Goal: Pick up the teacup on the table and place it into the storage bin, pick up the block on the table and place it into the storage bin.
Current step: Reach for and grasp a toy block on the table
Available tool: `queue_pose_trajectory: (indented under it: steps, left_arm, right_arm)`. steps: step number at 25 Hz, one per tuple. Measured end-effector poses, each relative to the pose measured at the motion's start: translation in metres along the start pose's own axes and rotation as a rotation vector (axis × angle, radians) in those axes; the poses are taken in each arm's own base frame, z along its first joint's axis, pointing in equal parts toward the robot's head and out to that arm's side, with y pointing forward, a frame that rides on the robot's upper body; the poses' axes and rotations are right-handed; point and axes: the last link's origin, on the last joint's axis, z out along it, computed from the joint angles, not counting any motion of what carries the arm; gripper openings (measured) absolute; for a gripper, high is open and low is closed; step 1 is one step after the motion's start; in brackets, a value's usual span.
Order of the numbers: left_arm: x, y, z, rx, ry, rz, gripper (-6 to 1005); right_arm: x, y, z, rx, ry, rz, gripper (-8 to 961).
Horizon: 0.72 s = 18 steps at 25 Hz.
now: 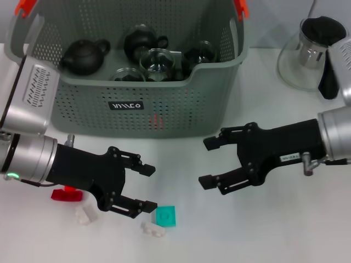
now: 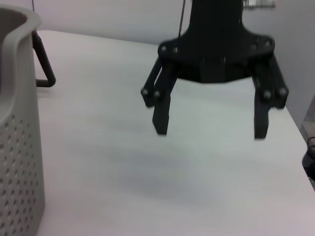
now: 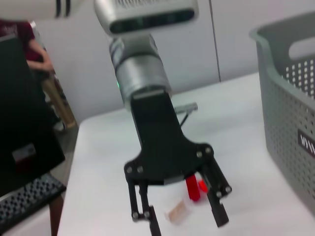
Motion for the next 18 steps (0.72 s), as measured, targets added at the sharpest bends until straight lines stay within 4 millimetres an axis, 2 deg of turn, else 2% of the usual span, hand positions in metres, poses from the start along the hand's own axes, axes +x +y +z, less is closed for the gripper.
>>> queue_pose_trajectory:
  steps: [6,18]
  left_arm:
    - [0.004,-0.002,-0.002,0.004,-0.018,0.024,752]
    - [0.034,-0.003,0.008,-0.03,-0.19,0.086,753]
  right_arm:
    - [0.003,-0.002,0.003,0.005,0.045,-0.003,927]
    - [0.005,-0.003,0.0,0.011,0.066,0.032,927]
